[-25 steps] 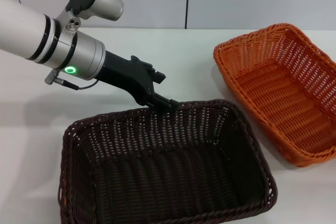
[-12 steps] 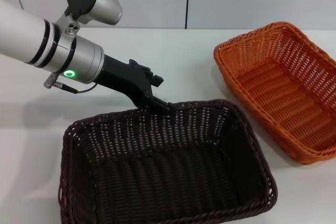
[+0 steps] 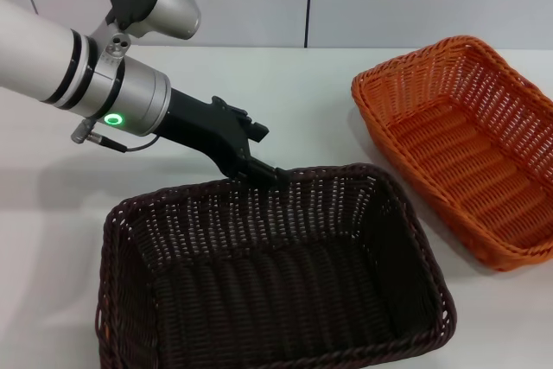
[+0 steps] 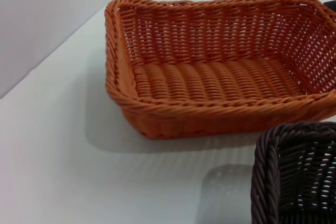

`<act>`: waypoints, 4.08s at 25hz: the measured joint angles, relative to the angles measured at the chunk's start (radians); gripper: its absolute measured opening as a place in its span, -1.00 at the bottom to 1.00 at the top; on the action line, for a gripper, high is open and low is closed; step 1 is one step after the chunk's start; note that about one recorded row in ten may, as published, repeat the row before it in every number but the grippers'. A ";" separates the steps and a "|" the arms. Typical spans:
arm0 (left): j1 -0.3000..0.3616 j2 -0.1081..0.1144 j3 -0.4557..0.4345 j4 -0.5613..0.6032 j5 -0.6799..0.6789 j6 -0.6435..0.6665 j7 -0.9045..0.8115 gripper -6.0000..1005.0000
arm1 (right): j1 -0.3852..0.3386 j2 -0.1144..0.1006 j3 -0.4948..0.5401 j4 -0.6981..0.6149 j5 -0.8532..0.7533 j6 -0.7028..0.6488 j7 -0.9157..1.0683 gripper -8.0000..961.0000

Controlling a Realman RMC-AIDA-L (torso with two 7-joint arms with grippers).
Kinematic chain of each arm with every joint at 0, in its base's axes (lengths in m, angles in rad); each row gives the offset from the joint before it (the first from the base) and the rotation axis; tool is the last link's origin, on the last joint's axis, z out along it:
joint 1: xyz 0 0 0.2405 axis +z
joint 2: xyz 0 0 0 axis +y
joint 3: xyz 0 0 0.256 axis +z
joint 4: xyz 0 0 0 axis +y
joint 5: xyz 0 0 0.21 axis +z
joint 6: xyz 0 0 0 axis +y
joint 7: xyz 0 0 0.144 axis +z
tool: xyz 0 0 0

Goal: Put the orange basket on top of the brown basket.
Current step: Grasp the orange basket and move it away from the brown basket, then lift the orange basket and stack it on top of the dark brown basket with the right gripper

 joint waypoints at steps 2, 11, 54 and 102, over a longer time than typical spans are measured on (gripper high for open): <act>-0.004 0.000 0.001 0.000 0.000 -0.003 0.000 0.66 | 0.002 0.003 -0.001 0.001 -0.002 -0.011 0.000 0.38; -0.014 -0.009 0.001 0.001 0.052 -0.011 -0.007 0.66 | 0.026 0.012 -0.088 0.000 -0.013 -0.046 0.033 0.38; 0.020 -0.017 -0.006 -0.033 0.045 -0.106 -0.013 0.66 | 0.137 -0.025 -0.104 -0.048 -0.161 0.058 0.418 0.38; 0.154 -0.023 -0.123 -0.063 -0.387 0.223 0.138 0.66 | 0.059 0.016 -0.087 -0.099 0.146 0.143 0.182 -0.65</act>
